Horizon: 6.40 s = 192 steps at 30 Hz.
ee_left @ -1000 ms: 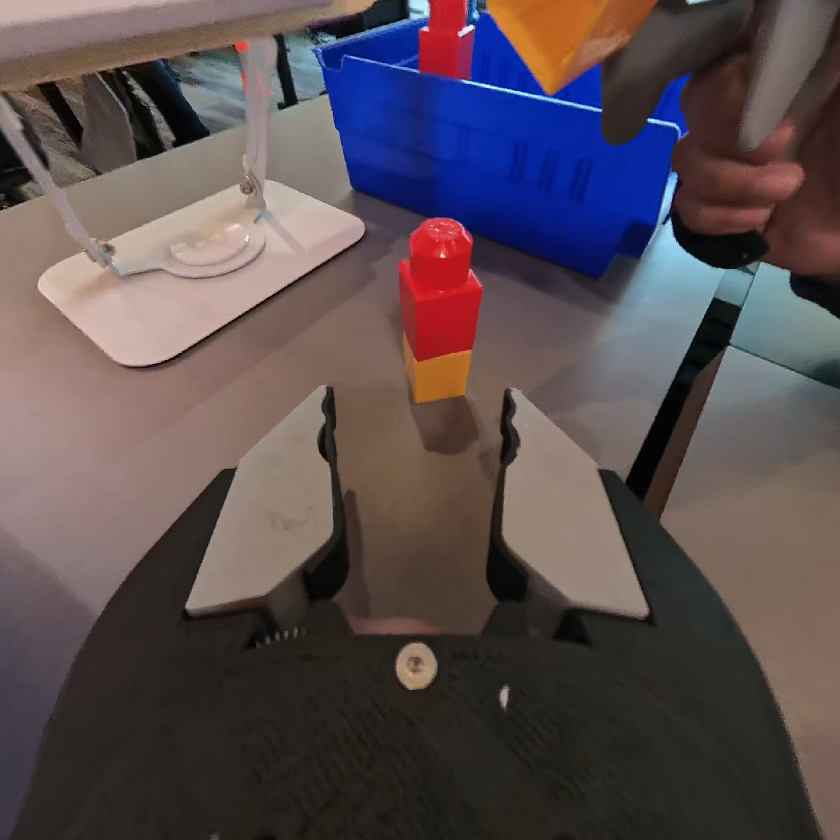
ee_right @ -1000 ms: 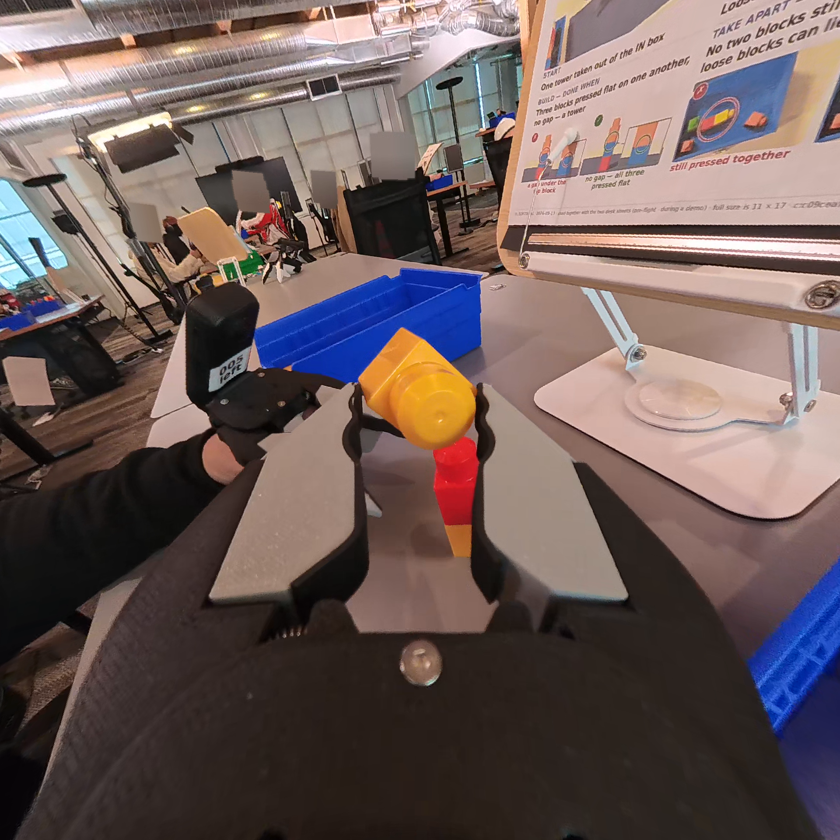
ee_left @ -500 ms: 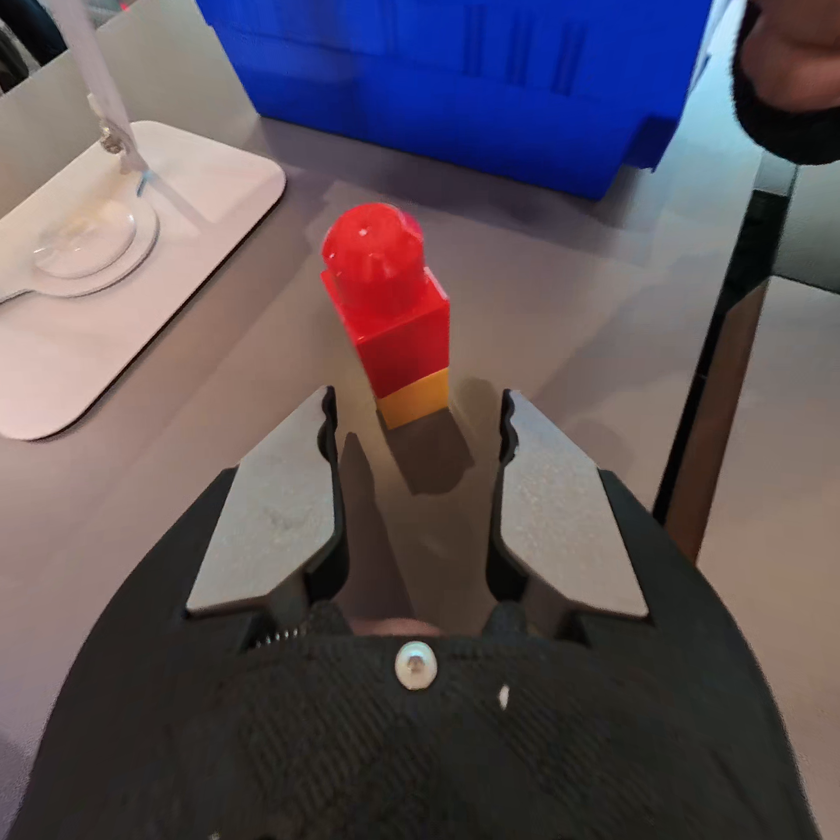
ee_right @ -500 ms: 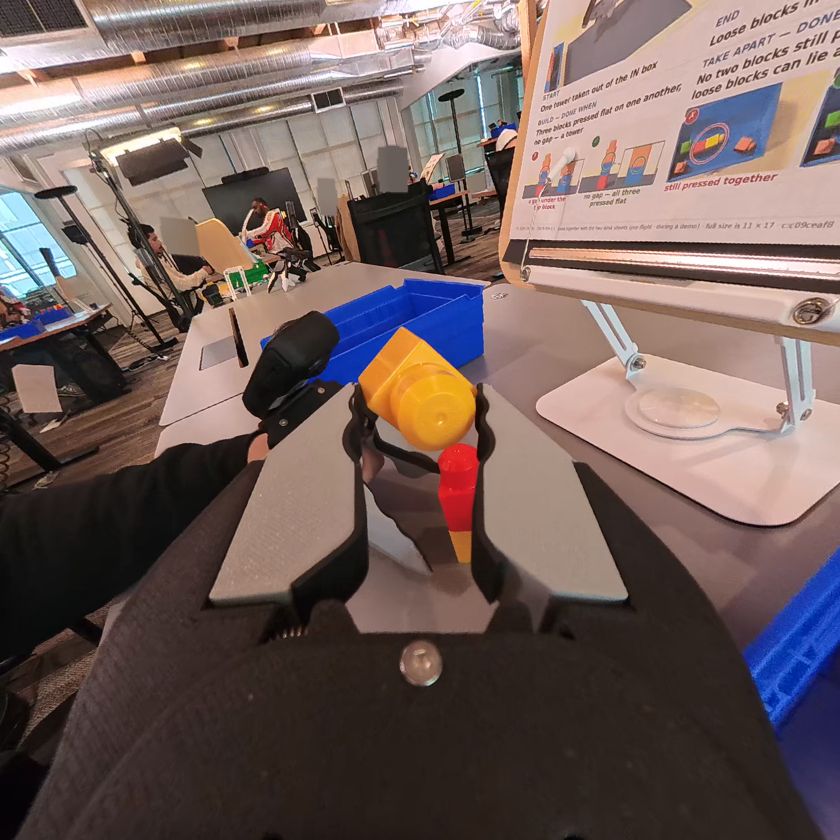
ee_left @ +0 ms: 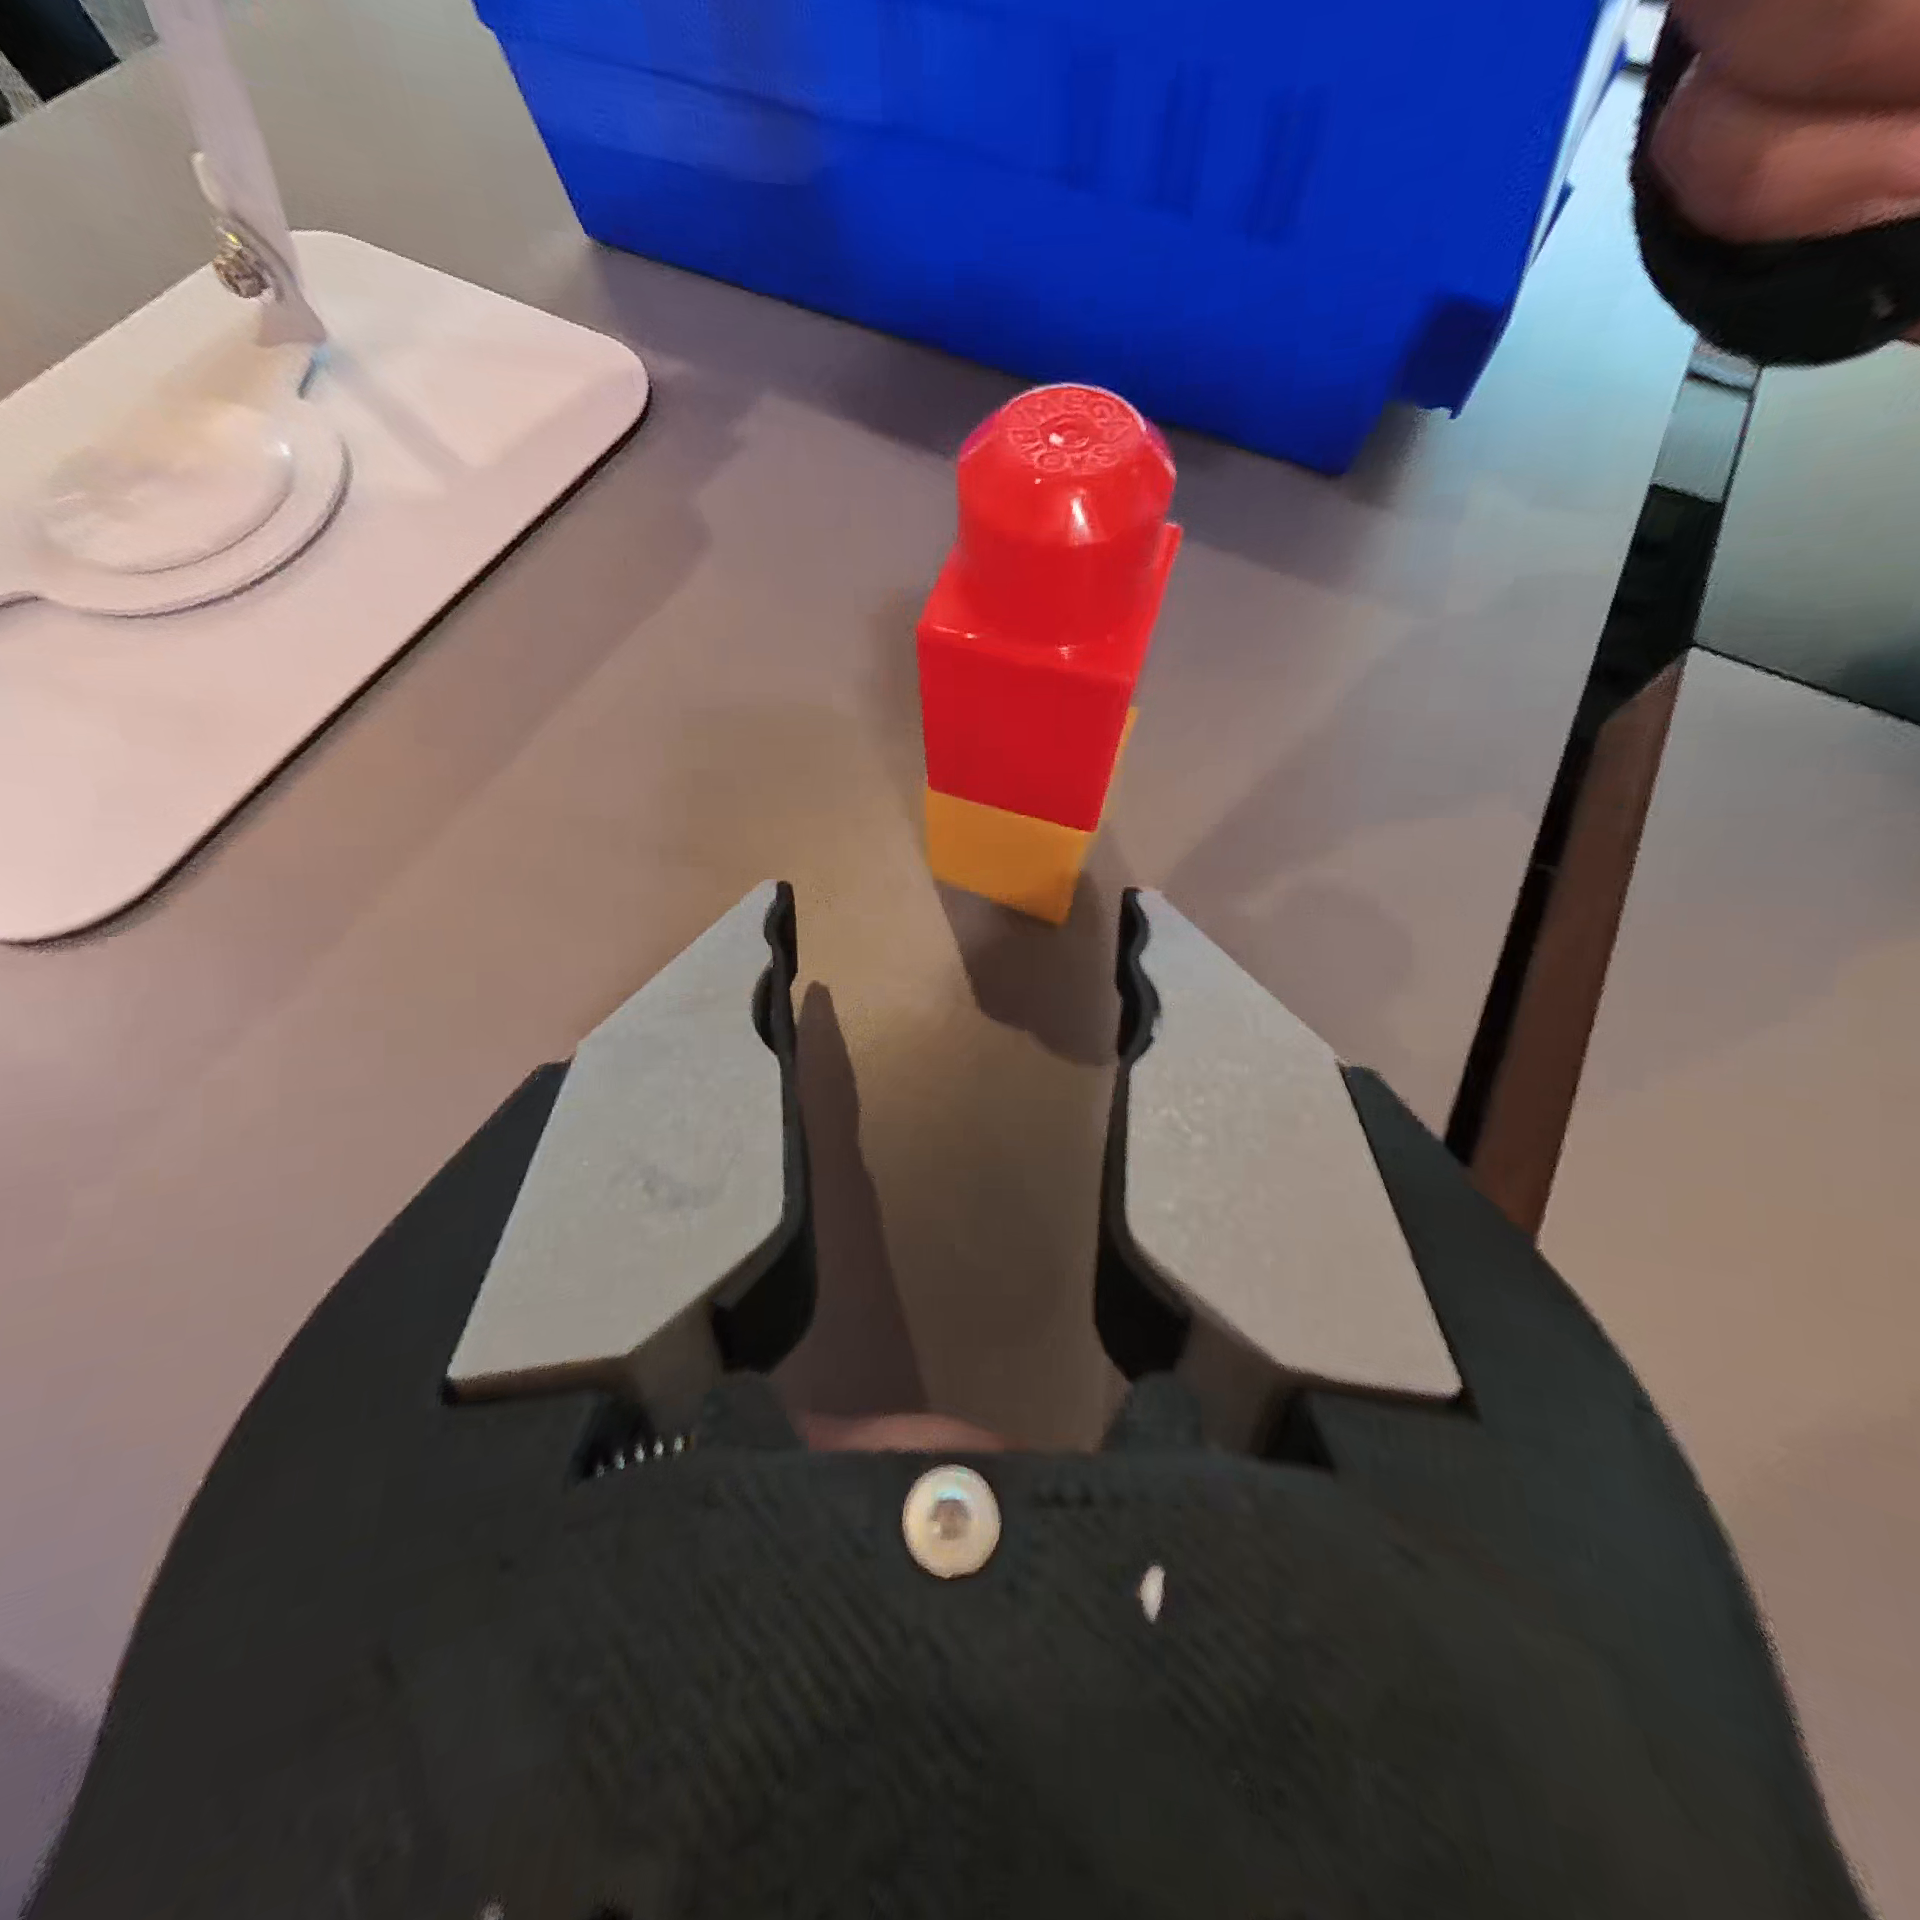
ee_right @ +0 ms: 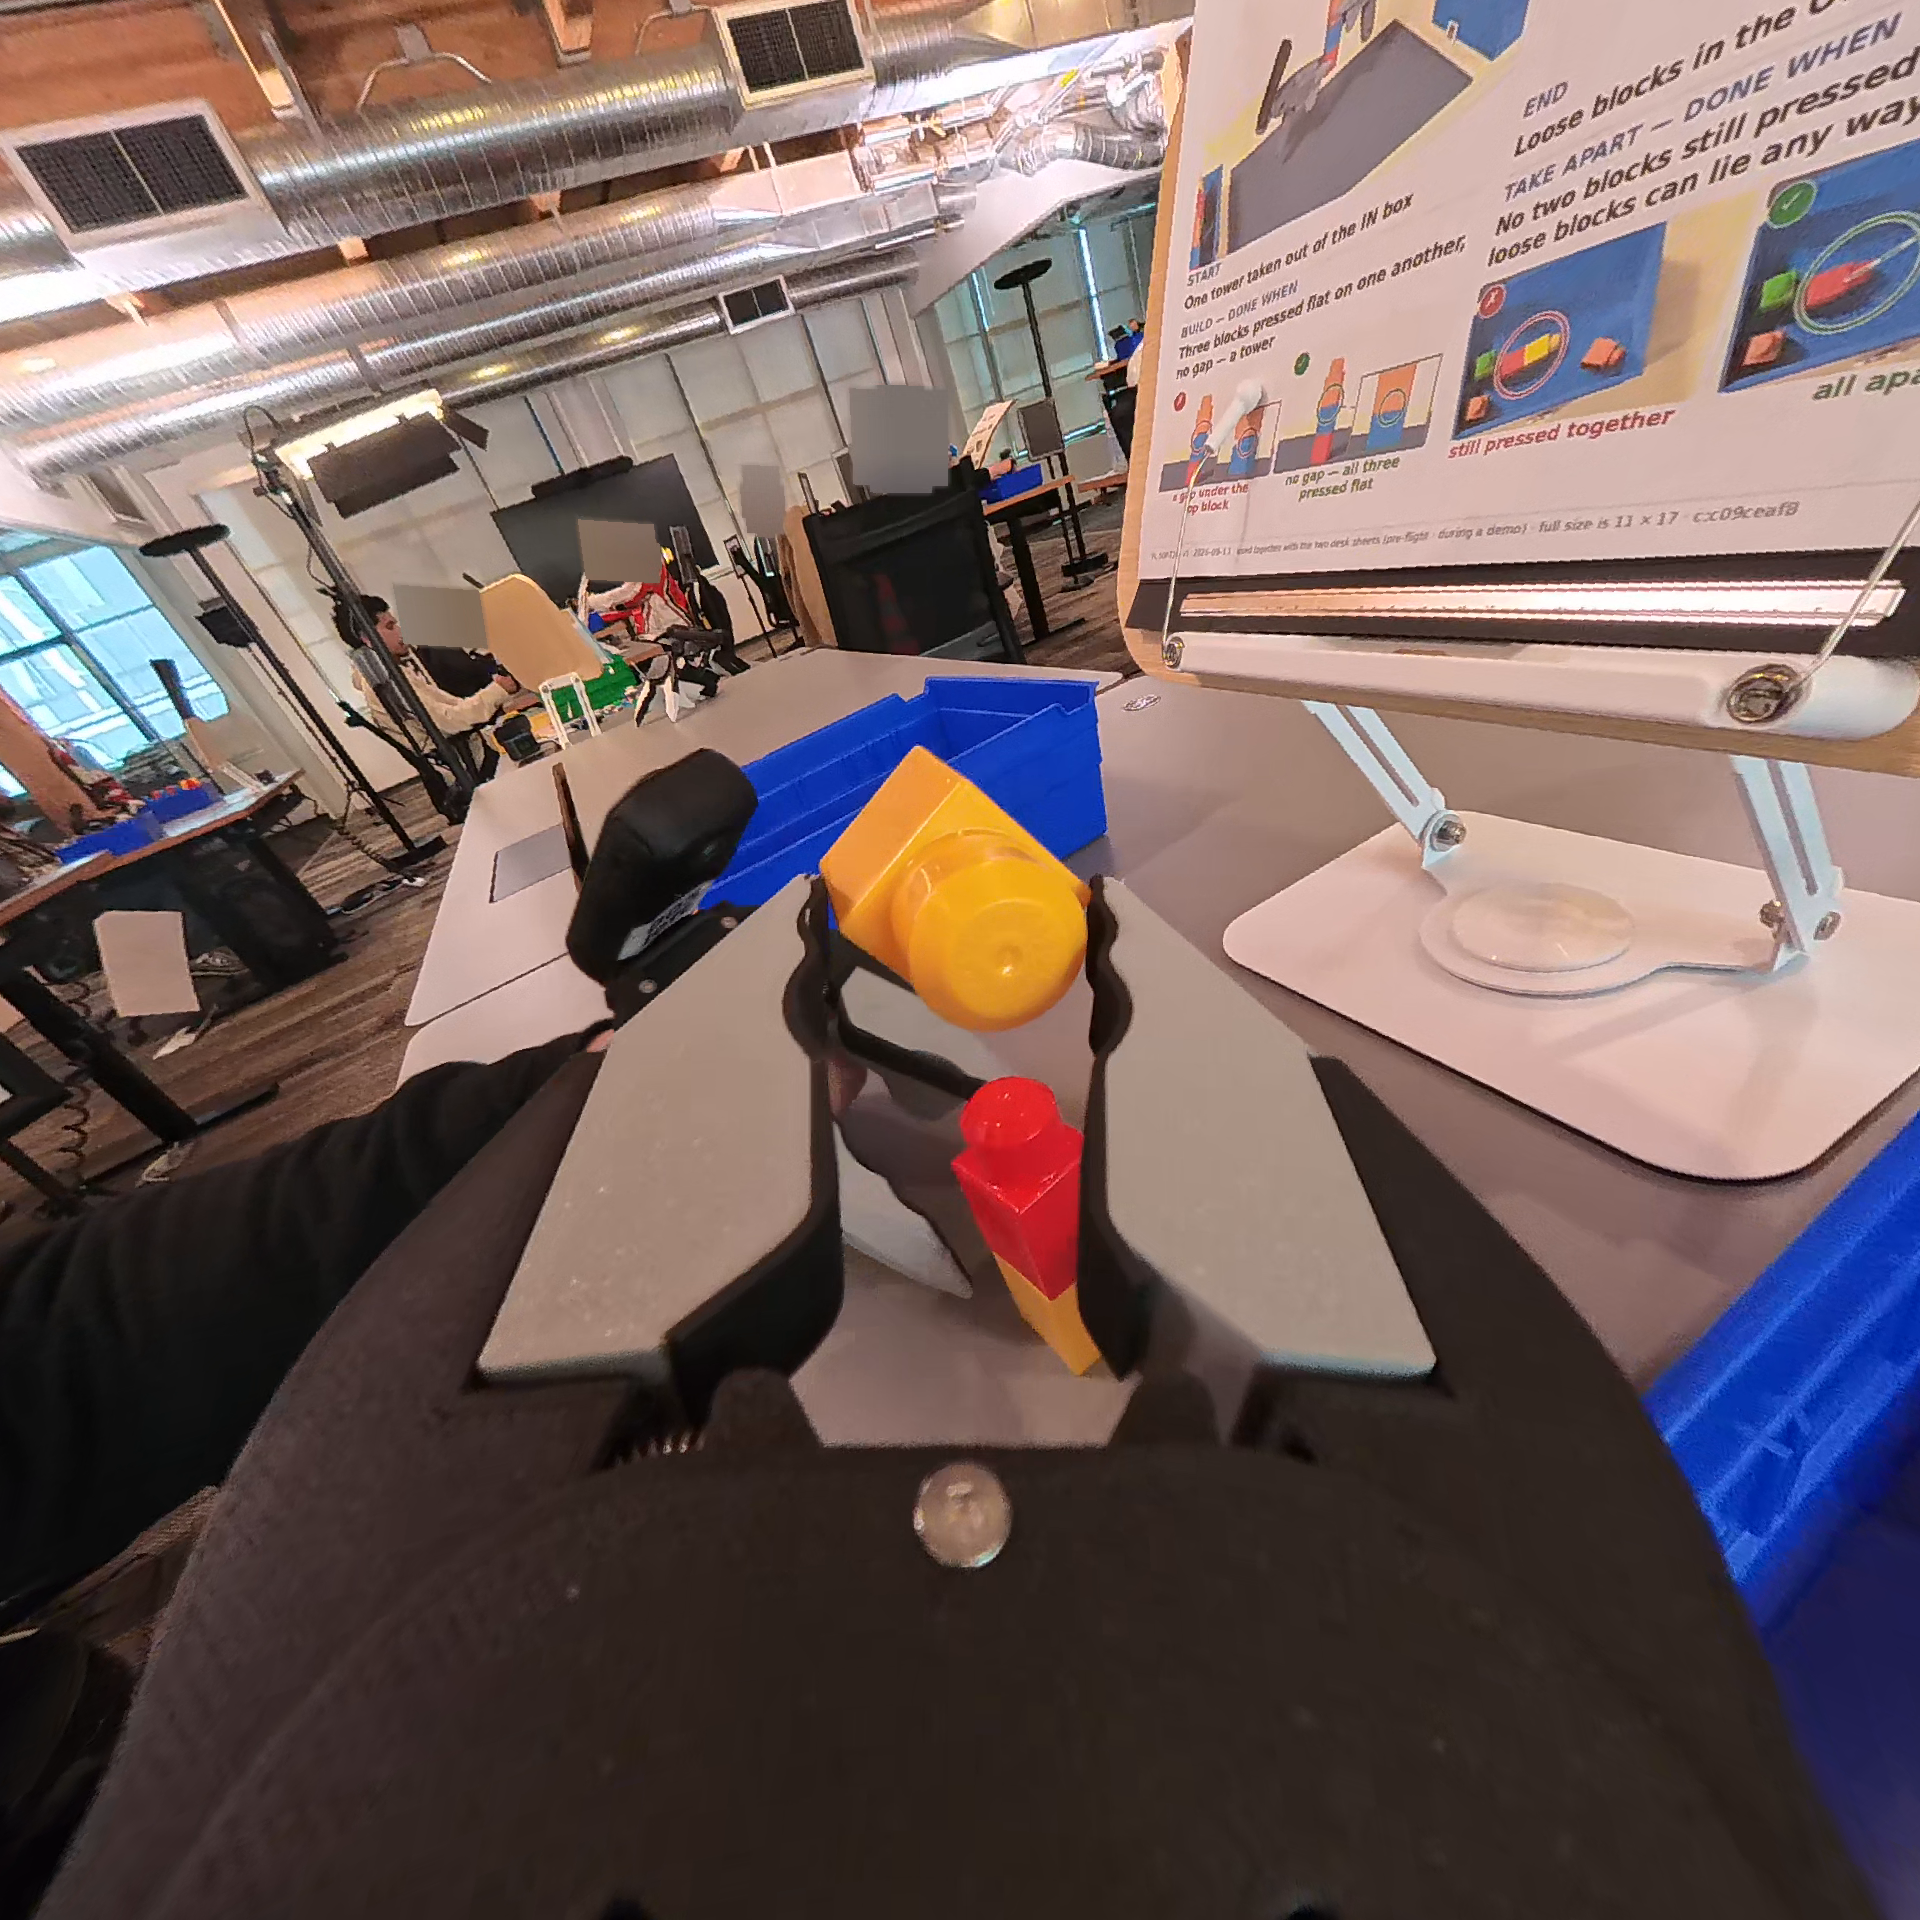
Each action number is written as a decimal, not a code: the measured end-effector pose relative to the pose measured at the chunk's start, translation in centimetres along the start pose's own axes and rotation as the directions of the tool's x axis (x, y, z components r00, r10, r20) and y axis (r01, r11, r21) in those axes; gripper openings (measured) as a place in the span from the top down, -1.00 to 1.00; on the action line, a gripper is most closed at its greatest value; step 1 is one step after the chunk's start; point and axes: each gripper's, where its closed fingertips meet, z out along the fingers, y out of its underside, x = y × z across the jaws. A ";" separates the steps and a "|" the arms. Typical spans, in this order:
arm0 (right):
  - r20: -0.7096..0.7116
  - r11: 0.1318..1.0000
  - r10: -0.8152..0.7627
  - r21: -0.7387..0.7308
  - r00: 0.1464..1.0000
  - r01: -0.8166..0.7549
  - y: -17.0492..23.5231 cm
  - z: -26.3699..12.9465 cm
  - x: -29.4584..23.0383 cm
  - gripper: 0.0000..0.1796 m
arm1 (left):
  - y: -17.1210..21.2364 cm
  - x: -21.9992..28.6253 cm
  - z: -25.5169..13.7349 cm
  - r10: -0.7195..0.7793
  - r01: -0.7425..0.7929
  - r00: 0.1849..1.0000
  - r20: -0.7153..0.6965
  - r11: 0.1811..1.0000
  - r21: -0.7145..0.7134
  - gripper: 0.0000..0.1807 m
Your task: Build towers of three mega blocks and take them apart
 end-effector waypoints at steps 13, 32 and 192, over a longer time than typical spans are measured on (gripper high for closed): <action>0.012 1.000 -0.002 -0.013 1.000 0.002 0.0 0.1 -0.4 0.48 | -1.5 1.3 2.7 0.180 -0.182 0.978 -0.102 0.983 -0.005 0.28; 0.137 0.950 -0.047 -0.300 0.989 0.086 4.9 0.8 -2.0 0.48 | 0.7 5.5 -0.1 0.161 -0.183 0.910 -0.382 0.983 -0.020 0.62; 0.243 0.823 0.001 -0.551 0.970 0.137 10.9 -1.7 -9.1 0.47 | -2.0 12.2 -4.8 0.258 -0.152 0.734 -0.628 0.964 0.218 0.63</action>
